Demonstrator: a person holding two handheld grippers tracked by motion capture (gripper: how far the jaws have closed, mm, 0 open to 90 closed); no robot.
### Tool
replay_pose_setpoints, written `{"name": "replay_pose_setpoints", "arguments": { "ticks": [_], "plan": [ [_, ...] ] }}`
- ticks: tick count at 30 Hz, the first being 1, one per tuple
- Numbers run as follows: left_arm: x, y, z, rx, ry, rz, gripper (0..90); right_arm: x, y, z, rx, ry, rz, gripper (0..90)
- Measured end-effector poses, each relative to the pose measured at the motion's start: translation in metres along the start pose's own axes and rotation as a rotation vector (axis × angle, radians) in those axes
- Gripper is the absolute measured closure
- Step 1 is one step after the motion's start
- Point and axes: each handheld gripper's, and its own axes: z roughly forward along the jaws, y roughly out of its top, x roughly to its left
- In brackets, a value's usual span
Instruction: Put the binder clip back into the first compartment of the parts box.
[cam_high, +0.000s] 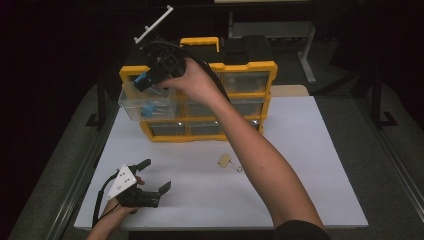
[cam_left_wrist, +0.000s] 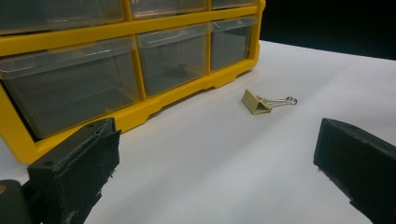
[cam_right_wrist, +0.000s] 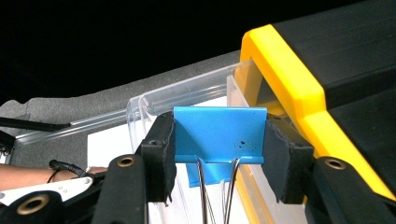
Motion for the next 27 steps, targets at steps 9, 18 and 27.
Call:
{"name": "replay_pose_setpoints", "arguments": {
  "ticks": [9, 18, 27],
  "plan": [
    [0.000, 0.000, 0.000, 0.002, -0.001, 0.000, 0.0, 0.000, -0.006, 0.005, 0.014, 0.000, -0.016, 43.1],
    [0.000, 0.000, 0.000, -0.001, -0.001, 0.001, 0.0, 0.003, -0.007, -0.006, -0.022, -0.027, -0.041, 33.3],
    [-0.001, -0.001, 0.002, -0.003, -0.002, 0.003, 0.0, 0.003, -0.017, -0.025, -0.049, -0.066, -0.037, 25.1]
  ]
}}
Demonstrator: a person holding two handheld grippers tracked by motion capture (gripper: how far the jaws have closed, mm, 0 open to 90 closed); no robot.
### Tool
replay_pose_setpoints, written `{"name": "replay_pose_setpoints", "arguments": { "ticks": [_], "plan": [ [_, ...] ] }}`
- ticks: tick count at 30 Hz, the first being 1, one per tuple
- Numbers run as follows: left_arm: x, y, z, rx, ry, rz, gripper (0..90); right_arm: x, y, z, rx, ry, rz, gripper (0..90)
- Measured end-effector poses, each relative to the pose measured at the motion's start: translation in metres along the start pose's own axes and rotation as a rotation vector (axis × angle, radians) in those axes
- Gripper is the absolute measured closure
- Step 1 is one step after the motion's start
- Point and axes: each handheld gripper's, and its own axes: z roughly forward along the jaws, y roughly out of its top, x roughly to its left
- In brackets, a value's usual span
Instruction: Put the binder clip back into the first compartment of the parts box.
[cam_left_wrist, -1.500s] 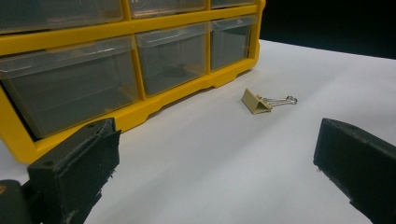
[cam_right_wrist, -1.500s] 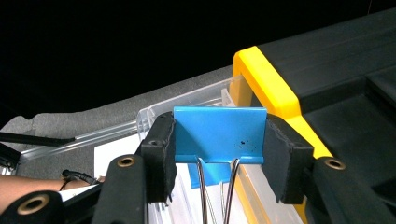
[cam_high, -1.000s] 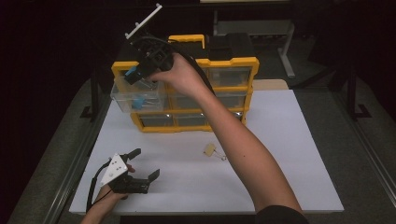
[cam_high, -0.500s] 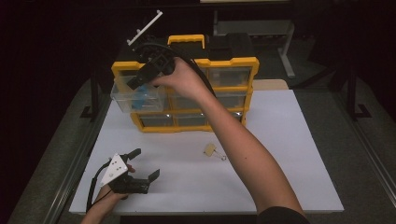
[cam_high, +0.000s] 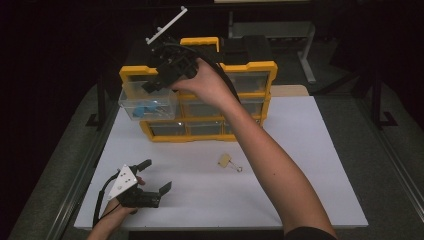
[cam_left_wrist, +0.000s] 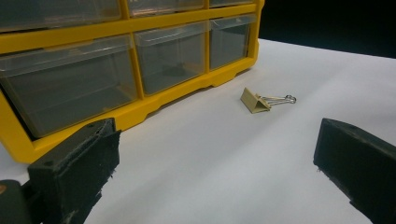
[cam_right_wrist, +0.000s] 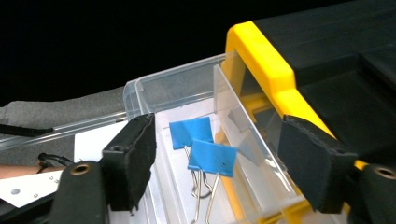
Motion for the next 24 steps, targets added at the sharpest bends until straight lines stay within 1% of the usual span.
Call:
{"name": "replay_pose_setpoints", "arguments": {
  "ticks": [2, 6, 7, 8, 9, 14, 15, 17, 21, 22, 24],
  "plan": [
    [0.000, 0.000, 0.000, 0.003, 0.001, 0.000, 0.0, 0.000, -0.003, -0.005, -0.008, -0.002, 0.016, 24.3],
    [0.001, -0.001, 0.000, 0.004, 0.002, 0.001, 0.0, -0.001, -0.009, -0.012, -0.014, -0.024, 0.028, 20.2],
    [0.001, 0.000, 0.000, 0.009, 0.002, 0.003, 0.0, 0.001, -0.010, -0.015, -0.013, -0.023, 0.055, 19.9],
    [0.001, 0.000, 0.000, 0.009, 0.002, 0.003, 0.0, 0.001, -0.010, -0.015, -0.013, -0.023, 0.055, 19.9],
    [0.000, 0.000, 0.000, 0.009, 0.002, -0.002, 0.0, 0.000, -0.015, -0.020, -0.016, -0.025, 0.070, 17.8],
    [0.000, -0.001, 0.000, 0.009, 0.001, 0.000, 0.0, -0.001, -0.022, -0.027, -0.014, -0.041, 0.075, 16.8],
    [0.000, -0.001, 0.000, 0.010, 0.001, -0.004, 0.0, -0.002, -0.024, -0.028, -0.016, -0.044, 0.068, 16.5],
    [0.000, -0.001, 0.000, 0.011, 0.003, -0.002, 0.0, -0.001, -0.027, -0.031, -0.014, -0.044, 0.081, 15.8],
    [0.000, -0.001, 0.000, 0.006, 0.003, -0.002, 0.0, -0.003, -0.035, -0.035, -0.007, -0.064, 0.069, 13.7],
    [0.000, -0.001, 0.000, 0.005, 0.003, -0.003, 0.0, -0.003, -0.037, -0.036, -0.003, -0.067, 0.078, 13.7],
    [0.000, -0.001, 0.000, 0.005, 0.002, -0.006, 0.0, -0.002, -0.040, -0.037, 0.001, -0.074, 0.072, 13.3]
  ]
}}
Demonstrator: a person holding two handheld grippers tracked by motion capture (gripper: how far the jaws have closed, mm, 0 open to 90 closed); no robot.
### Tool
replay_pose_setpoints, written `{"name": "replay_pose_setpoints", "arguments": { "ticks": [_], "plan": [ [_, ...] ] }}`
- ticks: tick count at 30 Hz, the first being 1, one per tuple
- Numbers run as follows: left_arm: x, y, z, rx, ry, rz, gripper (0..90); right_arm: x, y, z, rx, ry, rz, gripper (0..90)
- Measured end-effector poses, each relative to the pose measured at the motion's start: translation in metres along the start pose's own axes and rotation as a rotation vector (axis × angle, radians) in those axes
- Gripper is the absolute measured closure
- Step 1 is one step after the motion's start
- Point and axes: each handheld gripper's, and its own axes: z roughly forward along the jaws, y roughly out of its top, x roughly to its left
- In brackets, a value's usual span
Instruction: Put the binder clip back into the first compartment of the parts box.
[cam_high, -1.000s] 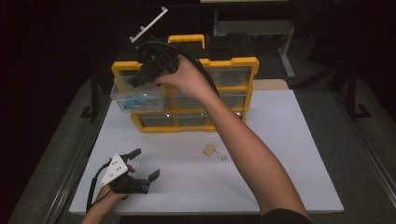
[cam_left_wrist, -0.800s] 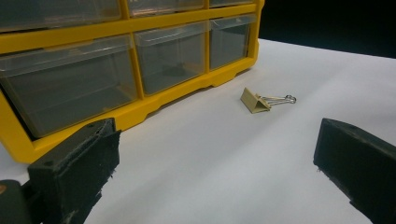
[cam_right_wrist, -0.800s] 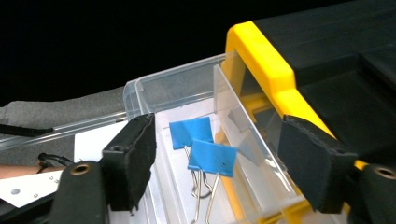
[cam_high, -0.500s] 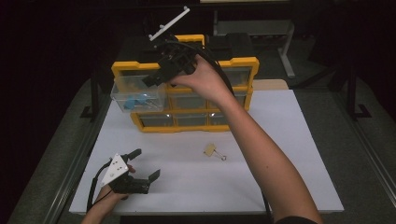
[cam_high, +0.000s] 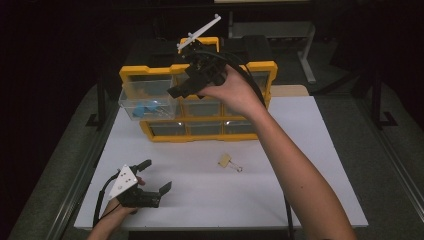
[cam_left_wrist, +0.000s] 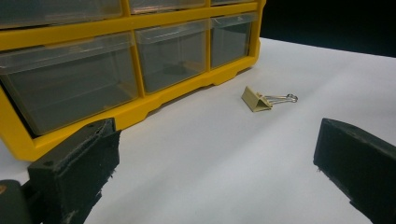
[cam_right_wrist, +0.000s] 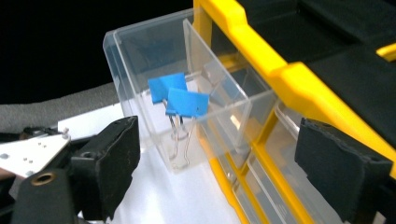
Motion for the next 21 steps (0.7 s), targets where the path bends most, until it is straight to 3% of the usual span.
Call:
{"name": "replay_pose_setpoints", "arguments": {
  "ticks": [21],
  "plan": [
    [0.000, 0.000, 0.000, 0.006, 0.002, 0.004, 0.0, -0.001, -0.040, -0.001, 0.006, -0.004, 0.008, 3.9]
  ]
}}
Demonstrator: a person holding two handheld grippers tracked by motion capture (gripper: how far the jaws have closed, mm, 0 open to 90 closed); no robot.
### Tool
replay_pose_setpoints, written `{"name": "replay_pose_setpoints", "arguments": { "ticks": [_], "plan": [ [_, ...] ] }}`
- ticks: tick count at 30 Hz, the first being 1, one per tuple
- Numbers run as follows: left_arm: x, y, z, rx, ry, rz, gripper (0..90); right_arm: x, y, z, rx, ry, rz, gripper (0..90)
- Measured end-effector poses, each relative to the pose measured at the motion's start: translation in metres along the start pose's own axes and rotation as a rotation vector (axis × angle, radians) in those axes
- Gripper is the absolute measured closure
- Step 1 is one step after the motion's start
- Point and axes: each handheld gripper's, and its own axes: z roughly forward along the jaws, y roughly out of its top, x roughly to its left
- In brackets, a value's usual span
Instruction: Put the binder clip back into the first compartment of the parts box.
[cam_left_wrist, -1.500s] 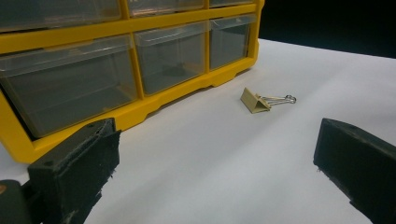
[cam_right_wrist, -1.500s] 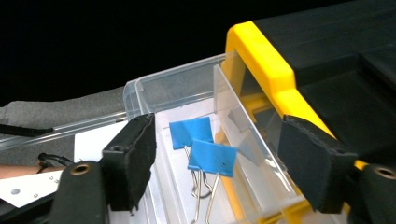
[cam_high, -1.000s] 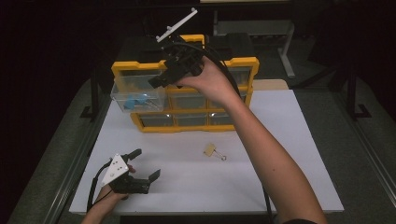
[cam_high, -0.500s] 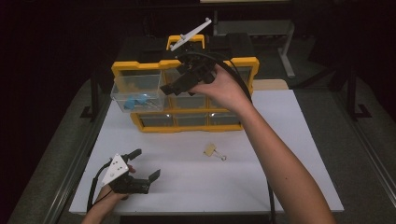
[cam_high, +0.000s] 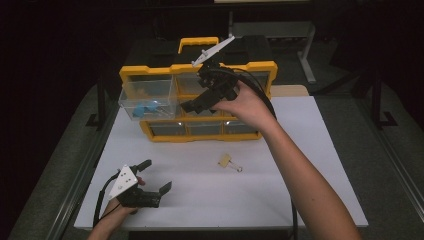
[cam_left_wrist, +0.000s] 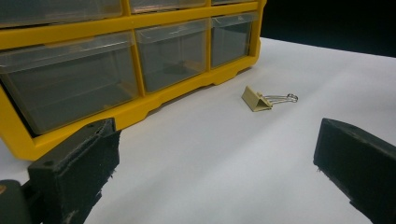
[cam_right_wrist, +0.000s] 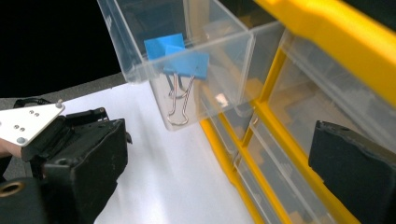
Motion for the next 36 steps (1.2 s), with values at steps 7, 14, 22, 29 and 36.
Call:
{"name": "replay_pose_setpoints", "arguments": {
  "ticks": [7, 14, 22, 29, 36],
  "plan": [
    [0.000, 0.000, 0.000, 0.005, 0.002, -0.001, 0.0, -0.002, -0.016, 0.004, 0.013, 0.007, 0.017, 3.7],
    [0.000, 0.000, 0.000, -0.002, 0.002, -0.004, 0.0, -0.003, -0.030, 0.006, 0.010, 0.008, 0.019, 3.8],
    [0.000, -0.001, 0.001, -0.006, 0.001, -0.006, 0.0, -0.003, -0.049, 0.012, 0.012, 0.009, 0.027, 3.3],
    [0.000, 0.000, 0.001, -0.007, 0.003, -0.009, 0.0, -0.005, -0.064, 0.017, 0.012, -0.003, 0.037, 2.2],
    [0.000, 0.000, 0.000, -0.003, 0.002, -0.002, 0.0, -0.006, -0.079, 0.023, 0.023, -0.025, 0.018, 2.2]
  ]
}}
